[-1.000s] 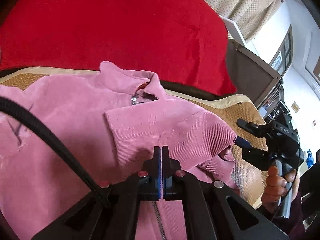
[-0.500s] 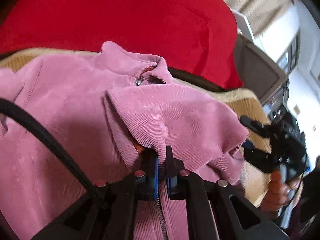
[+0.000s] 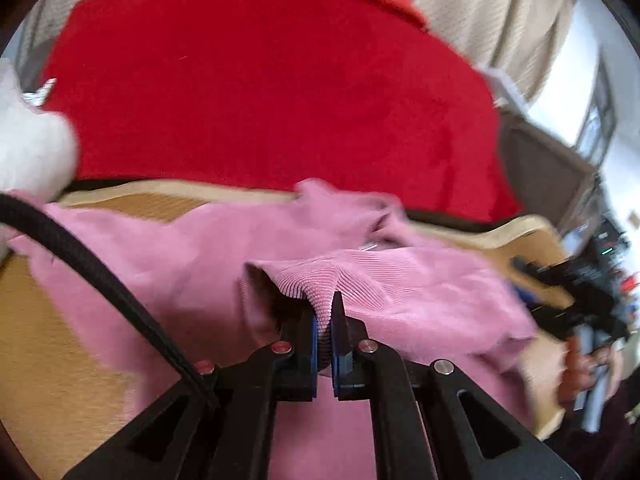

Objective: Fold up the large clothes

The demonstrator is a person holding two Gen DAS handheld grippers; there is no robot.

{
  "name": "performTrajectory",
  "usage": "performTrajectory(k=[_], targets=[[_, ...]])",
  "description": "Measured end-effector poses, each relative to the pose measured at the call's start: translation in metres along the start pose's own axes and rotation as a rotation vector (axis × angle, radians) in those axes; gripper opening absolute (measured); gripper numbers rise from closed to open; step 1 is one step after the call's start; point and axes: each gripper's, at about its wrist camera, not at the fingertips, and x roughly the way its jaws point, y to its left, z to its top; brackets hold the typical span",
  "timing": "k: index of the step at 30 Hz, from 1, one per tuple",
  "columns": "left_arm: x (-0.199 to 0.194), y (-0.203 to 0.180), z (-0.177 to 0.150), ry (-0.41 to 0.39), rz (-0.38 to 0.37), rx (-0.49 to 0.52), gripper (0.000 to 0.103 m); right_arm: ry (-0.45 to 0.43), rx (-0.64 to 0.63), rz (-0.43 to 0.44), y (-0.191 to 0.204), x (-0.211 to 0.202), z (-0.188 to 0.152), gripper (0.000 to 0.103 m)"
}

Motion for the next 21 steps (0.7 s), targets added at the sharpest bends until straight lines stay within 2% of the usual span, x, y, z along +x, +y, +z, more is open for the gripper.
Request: performTrajectory(k=[3, 4, 6, 8, 9, 12, 14, 16, 18, 19, 21], targets=[[0.001, 0.02, -0.004, 0.054, 0.015, -0.007, 0.005, 0.056, -0.065, -0.024, 0.016, 0.019, -0.011, 0.04], [0.0, 0.027, -0.004, 0.065, 0.019, -0.023, 0.009, 0.088, -0.096, -0.056, 0.022, 0.028, -0.016, 0.04], [-0.007, 0.036, -0.004, 0.06, 0.0, -0.048, 0.026, 0.151, -0.109, -0.091, 0.023, 0.043, -0.024, 0.04], [-0.02, 0.046, -0.002, 0.015, 0.017, -0.067, 0.065, 0.241, -0.114, -0.16, 0.018, 0.062, -0.039, 0.039], [-0.028, 0.054, -0.001, -0.019, 0.035, -0.078, 0.069, 0.249, -0.123, -0.182, 0.018, 0.065, -0.042, 0.039], [-0.045, 0.078, 0.001, -0.073, 0.079, -0.138, 0.071, 0.218, -0.194, -0.194, 0.031, 0.059, -0.046, 0.039], [-0.052, 0.106, 0.002, -0.091, 0.115, -0.228, 0.077, 0.189, -0.228, -0.137, 0.043, 0.052, -0.048, 0.039], [-0.054, 0.141, 0.0, -0.104, 0.167, -0.357, 0.077, 0.18, -0.242, -0.102, 0.048, 0.05, -0.049, 0.04], [-0.054, 0.168, -0.004, -0.112, 0.219, -0.471, 0.077, 0.227, -0.254, -0.109, 0.05, 0.061, -0.054, 0.04], [-0.053, 0.176, -0.005, -0.109, 0.233, -0.503, 0.077, 0.272, -0.26, -0.152, 0.047, 0.072, -0.058, 0.04], [-0.046, 0.192, -0.006, -0.084, 0.253, -0.555, 0.078, 0.286, -0.262, -0.164, 0.045, 0.079, -0.062, 0.04]])
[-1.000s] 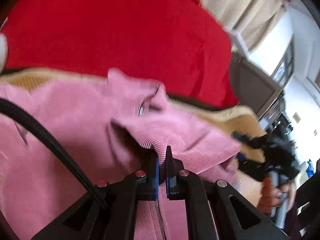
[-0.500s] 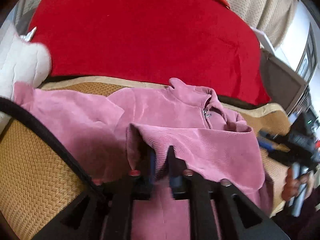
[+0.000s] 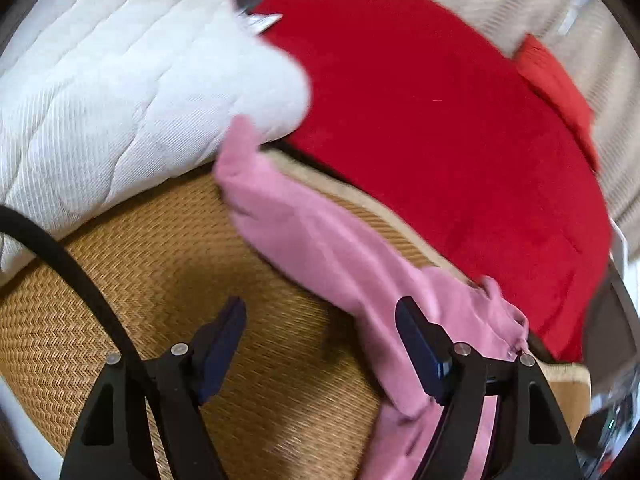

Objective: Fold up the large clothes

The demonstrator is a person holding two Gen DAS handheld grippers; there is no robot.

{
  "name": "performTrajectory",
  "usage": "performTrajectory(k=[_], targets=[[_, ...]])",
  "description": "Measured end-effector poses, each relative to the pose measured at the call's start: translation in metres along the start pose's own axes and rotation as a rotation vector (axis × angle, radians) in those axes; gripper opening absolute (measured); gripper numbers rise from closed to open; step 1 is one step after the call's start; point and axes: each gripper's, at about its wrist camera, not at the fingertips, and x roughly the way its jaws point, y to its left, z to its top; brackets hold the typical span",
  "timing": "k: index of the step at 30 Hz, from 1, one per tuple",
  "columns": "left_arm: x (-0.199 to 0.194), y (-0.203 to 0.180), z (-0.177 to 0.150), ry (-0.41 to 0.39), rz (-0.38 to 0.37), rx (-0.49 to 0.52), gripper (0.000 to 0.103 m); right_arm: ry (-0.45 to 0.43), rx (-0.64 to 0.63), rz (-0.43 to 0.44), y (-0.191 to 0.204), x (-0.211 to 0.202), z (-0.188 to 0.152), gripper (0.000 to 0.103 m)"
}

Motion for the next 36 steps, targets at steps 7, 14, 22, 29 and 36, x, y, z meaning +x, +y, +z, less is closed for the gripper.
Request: performTrajectory(k=[7, 14, 22, 29, 36], targets=[[0.038, 0.011, 0.023, 0.023, -0.008, -0.088, 0.078, -0.032, 0.009, 0.031, -0.003, -0.014, 0.0, 0.04], [0.065, 0.037, 0.059, 0.031, -0.033, -0.249, 0.078, -0.02, -0.016, 0.024, 0.0, -0.011, 0.002, 0.04], [0.096, 0.065, 0.085, 0.058, -0.073, -0.355, 0.078, 0.005, -0.004, 0.05, -0.003, -0.005, 0.001, 0.04], [0.113, 0.061, 0.103, 0.033, -0.069, -0.266, 0.011, 0.028, 0.047, 0.098, -0.011, -0.004, 0.001, 0.041], [0.08, 0.014, 0.112, -0.091, -0.012, -0.031, 0.002, 0.029, 0.065, 0.097, -0.007, -0.009, 0.001, 0.04]])
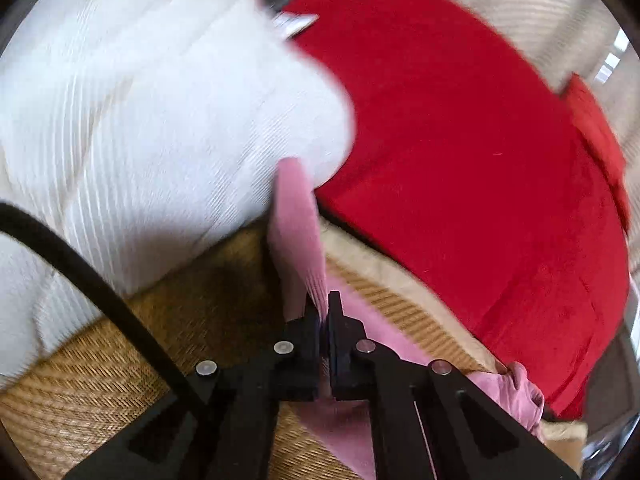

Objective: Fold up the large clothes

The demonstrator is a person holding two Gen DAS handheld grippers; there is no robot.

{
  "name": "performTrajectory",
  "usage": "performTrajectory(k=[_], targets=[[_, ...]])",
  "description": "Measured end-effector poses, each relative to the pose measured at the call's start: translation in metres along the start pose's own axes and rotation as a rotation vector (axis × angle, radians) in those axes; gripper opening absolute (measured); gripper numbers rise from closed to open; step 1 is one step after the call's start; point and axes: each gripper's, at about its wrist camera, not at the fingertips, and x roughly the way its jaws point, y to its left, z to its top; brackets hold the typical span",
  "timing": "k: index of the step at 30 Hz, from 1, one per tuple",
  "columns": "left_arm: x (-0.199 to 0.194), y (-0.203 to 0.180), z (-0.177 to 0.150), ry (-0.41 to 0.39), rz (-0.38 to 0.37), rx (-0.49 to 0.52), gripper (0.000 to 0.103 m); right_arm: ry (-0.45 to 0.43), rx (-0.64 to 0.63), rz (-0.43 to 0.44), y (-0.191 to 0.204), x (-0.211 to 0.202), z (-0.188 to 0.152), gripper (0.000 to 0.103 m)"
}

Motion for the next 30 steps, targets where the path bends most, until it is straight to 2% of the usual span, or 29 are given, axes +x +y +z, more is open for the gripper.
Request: performTrajectory(k=[4, 7, 9, 13, 14, 15, 16, 17, 18, 19, 20, 22, 24, 25, 26, 28, 30], targets=[[-0.053, -0.046, -0.002, -0.092, -0.101, 0.17, 0.002, -0.043, 0.001, 0.009, 0.002, -0.016, 0.002, 0.04], [-0.097, -0.099, -0.02, -0.146, -0.21, 0.312, 0.002, -0.119, 0.019, 0.028, -0.001, -0.039, 0.006, 0.04], [-0.125, -0.135, -0.037, -0.148, -0.315, 0.39, 0.002, -0.165, 0.036, 0.035, -0.004, -0.054, 0.008, 0.04], [-0.157, -0.21, -0.097, -0.081, -0.491, 0.577, 0.002, -0.245, 0.073, 0.045, -0.014, -0.08, 0.011, 0.04], [-0.159, -0.223, -0.111, -0.053, -0.513, 0.614, 0.003, -0.258, 0.082, 0.046, -0.017, -0.085, 0.012, 0.04], [-0.157, -0.244, -0.137, 0.008, -0.535, 0.669, 0.003, -0.273, 0.098, 0.049, -0.023, -0.091, 0.013, 0.04], [-0.154, -0.256, -0.156, 0.06, -0.546, 0.709, 0.006, -0.284, 0.113, 0.053, -0.026, -0.095, 0.014, 0.04], [-0.151, -0.263, -0.172, 0.105, -0.556, 0.746, 0.018, -0.293, 0.13, 0.06, -0.031, -0.099, 0.014, 0.04], [-0.143, -0.272, -0.196, 0.173, -0.561, 0.803, 0.028, -0.299, 0.152, 0.071, -0.036, -0.103, 0.015, 0.04], [-0.143, -0.275, -0.207, 0.2, -0.552, 0.824, 0.049, -0.302, 0.173, 0.081, -0.042, -0.106, 0.017, 0.04], [-0.14, -0.276, -0.219, 0.228, -0.532, 0.846, 0.057, -0.302, 0.199, 0.087, -0.047, -0.109, 0.018, 0.041], [-0.144, -0.267, -0.227, 0.239, -0.529, 0.842, 0.057, -0.307, 0.235, 0.103, -0.054, -0.112, 0.019, 0.069], [-0.151, -0.256, -0.211, 0.2, -0.521, 0.793, 0.063, -0.313, 0.246, 0.115, -0.056, -0.114, 0.02, 0.07], [-0.151, -0.253, -0.207, 0.167, -0.499, 0.774, 0.071, -0.316, 0.241, 0.119, -0.054, -0.115, 0.019, 0.07], [-0.153, -0.245, -0.2, 0.13, -0.467, 0.757, 0.074, -0.317, 0.229, 0.118, -0.051, -0.115, 0.019, 0.07], [-0.142, -0.226, -0.182, 0.072, -0.36, 0.715, 0.074, -0.307, 0.197, 0.101, -0.045, -0.111, 0.02, 0.07], [-0.125, -0.206, -0.177, 0.057, -0.266, 0.703, 0.074, -0.302, 0.162, 0.073, -0.036, -0.103, 0.02, 0.068]])
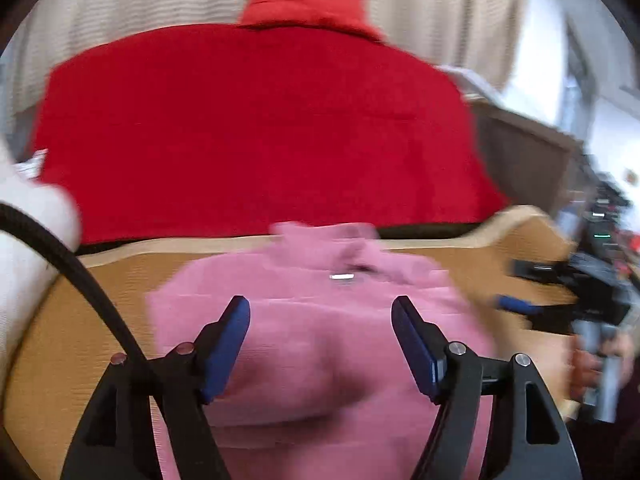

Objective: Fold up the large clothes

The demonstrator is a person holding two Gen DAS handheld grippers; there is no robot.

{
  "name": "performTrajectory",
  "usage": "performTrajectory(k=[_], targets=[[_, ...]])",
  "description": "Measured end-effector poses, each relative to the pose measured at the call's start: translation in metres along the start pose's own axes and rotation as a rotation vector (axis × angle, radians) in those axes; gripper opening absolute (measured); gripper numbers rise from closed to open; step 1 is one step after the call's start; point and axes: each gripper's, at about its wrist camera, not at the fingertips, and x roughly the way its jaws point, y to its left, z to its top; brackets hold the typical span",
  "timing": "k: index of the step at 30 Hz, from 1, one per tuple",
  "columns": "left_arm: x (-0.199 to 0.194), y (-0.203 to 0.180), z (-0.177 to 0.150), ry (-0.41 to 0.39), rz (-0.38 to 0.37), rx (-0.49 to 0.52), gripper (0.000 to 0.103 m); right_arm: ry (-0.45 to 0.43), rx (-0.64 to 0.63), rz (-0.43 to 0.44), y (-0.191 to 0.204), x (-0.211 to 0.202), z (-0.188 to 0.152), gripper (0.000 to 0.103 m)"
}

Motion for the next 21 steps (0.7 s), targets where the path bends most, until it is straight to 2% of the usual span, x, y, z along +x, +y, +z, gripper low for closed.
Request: performTrajectory(k=[2, 4, 6, 8, 10, 13, 18, 21], targets=[[0.018, 0.015, -0.004, 0.073, 0.06, -0.029, 0.074, 0.011, -0.057, -0.024, 0.009, 0.011, -0.006, 0.063], [0.047, 0.03, -0.021, 0.213, 0.144, -0.048, 0.074, 0.029, -0.108, -0.068, 0.017, 0.025, -0.009, 0.05], [0.07, 0.039, -0.038, 0.331, 0.221, -0.021, 0.073, 0.069, -0.127, -0.094, 0.018, 0.043, -0.014, 0.048], [0.077, 0.041, -0.048, 0.367, 0.232, 0.0, 0.069, 0.163, -0.13, -0.18, 0.013, 0.071, -0.022, 0.048], [0.063, 0.037, -0.043, 0.314, 0.23, 0.028, 0.069, 0.24, -0.111, -0.238, 0.004, 0.091, -0.03, 0.047], [0.035, 0.034, -0.033, 0.217, 0.274, 0.057, 0.069, 0.201, -0.174, -0.263, 0.019, 0.088, -0.03, 0.047], [0.014, 0.022, -0.025, 0.113, 0.342, 0.12, 0.069, 0.101, -0.278, -0.182, 0.049, 0.073, -0.034, 0.046], [0.02, 0.019, -0.021, 0.104, 0.36, 0.12, 0.069, 0.126, -0.302, -0.164, 0.054, 0.085, -0.04, 0.046]])
